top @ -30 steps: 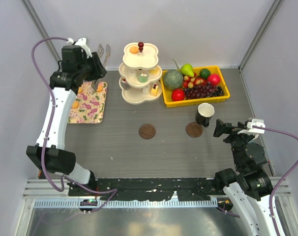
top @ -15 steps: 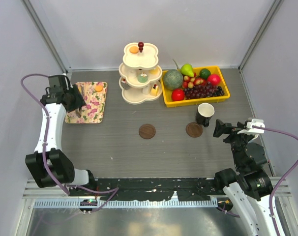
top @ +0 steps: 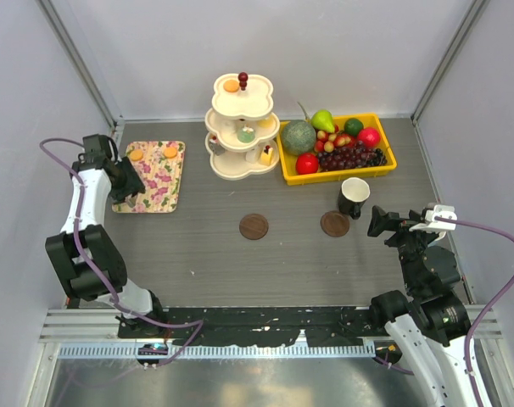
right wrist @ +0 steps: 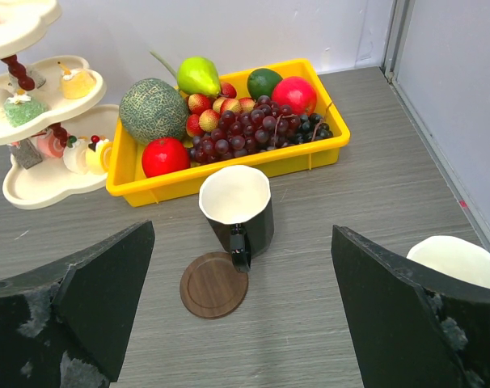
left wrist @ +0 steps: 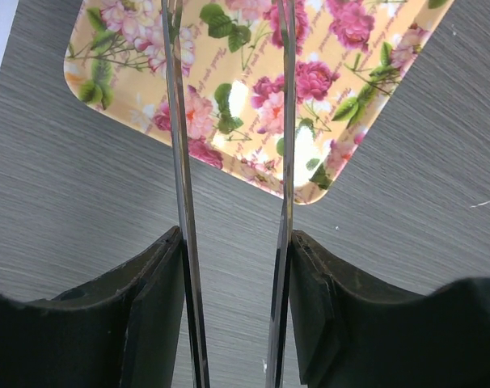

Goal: Serve the afternoon tea

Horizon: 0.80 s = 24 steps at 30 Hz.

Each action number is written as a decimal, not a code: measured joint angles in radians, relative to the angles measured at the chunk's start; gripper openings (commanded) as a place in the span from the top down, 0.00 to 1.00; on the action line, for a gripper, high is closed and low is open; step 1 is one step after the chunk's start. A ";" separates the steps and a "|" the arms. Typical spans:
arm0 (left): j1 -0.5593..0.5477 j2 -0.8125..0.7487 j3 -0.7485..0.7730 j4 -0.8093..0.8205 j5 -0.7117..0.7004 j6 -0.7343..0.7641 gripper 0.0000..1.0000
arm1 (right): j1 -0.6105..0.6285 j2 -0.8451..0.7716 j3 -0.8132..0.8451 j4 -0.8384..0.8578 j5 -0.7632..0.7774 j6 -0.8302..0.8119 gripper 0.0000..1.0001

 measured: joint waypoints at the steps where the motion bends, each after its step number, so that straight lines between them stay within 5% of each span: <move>1: 0.003 0.006 0.000 0.000 0.000 0.000 0.44 | 0.000 0.000 0.000 0.000 0.000 0.000 0.02; 24: 0.061 0.124 0.027 0.035 0.016 -0.032 0.43 | 0.000 0.000 0.000 0.000 0.000 0.000 0.02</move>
